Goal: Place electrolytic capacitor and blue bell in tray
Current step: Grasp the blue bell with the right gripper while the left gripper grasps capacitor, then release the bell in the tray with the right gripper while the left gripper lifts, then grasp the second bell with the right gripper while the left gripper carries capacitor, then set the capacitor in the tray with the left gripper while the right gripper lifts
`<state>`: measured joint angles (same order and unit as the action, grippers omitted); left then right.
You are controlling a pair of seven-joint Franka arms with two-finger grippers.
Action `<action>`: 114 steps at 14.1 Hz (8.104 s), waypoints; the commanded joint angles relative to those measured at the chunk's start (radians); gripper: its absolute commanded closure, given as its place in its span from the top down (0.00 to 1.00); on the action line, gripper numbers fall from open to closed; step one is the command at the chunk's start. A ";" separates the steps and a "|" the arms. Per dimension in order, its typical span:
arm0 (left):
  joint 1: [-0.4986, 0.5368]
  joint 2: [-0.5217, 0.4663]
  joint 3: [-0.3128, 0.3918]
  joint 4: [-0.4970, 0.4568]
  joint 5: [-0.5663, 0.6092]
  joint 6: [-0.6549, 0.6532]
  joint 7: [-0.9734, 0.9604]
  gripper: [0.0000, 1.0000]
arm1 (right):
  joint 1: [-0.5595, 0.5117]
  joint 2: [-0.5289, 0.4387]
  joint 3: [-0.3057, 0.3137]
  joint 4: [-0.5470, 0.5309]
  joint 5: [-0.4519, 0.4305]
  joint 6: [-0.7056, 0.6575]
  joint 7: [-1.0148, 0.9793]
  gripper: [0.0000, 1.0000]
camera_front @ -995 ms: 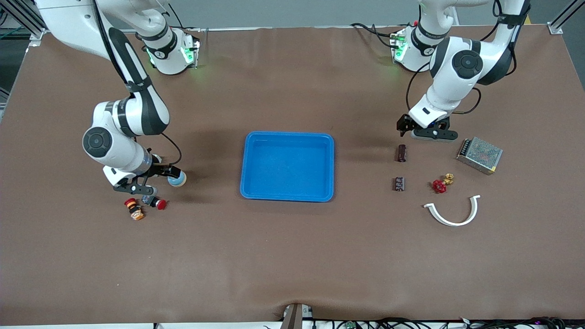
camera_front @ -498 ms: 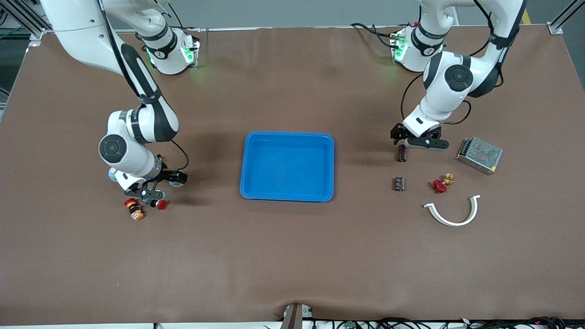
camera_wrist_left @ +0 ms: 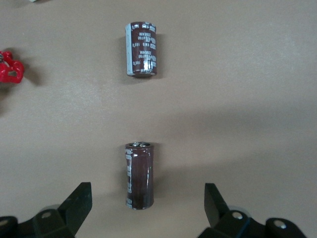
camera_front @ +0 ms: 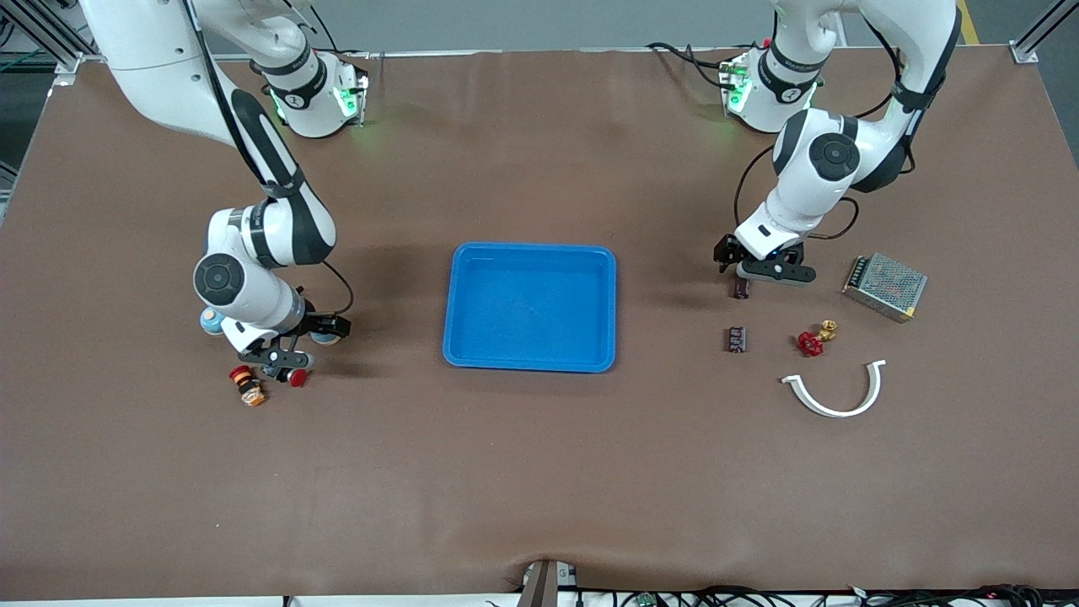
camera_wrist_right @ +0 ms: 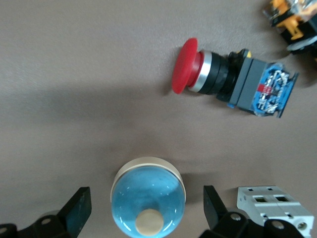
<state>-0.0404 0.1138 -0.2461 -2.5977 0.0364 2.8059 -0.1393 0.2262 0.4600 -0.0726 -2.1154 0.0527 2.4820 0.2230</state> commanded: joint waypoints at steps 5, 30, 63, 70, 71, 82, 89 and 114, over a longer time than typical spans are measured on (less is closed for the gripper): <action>0.033 0.080 -0.001 -0.001 0.060 0.112 0.001 1.00 | 0.005 0.020 -0.004 0.002 -0.013 0.009 0.007 1.00; 0.057 0.138 -0.001 0.007 0.114 0.158 -0.006 0.65 | 0.189 -0.049 0.005 0.207 0.004 -0.347 0.339 0.35; -0.053 0.066 -0.283 0.260 0.115 -0.227 -1.919 0.00 | 0.521 -0.111 -0.042 0.195 0.077 -0.289 0.609 1.00; -0.176 0.285 -0.285 0.500 0.341 -0.374 -2.310 0.00 | 0.341 -0.489 -0.216 0.028 -0.063 -0.558 -0.033 1.00; -0.190 0.309 -0.283 0.522 0.342 -0.382 -2.330 0.00 | 0.249 -0.503 -0.216 0.014 -0.063 -0.557 -0.168 1.00; -0.370 0.448 -0.204 0.633 0.393 -0.384 -2.525 0.00 | -0.116 -0.172 -0.213 0.006 -0.050 -0.165 -0.715 1.00; -0.453 0.501 -0.101 0.697 0.393 -0.385 -2.539 0.00 | -0.172 -0.077 -0.210 0.006 -0.048 -0.046 -0.836 1.00; -0.526 0.578 -0.062 0.834 0.395 -0.470 -2.556 0.00 | -0.200 0.003 -0.202 -0.061 0.084 0.024 -0.938 0.57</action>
<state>-0.5486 0.6633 -0.3191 -1.8007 0.4043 2.3509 -2.6722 0.0431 0.4654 -0.2892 -2.1780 0.1144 2.4996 -0.6916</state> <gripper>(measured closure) 0.700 0.326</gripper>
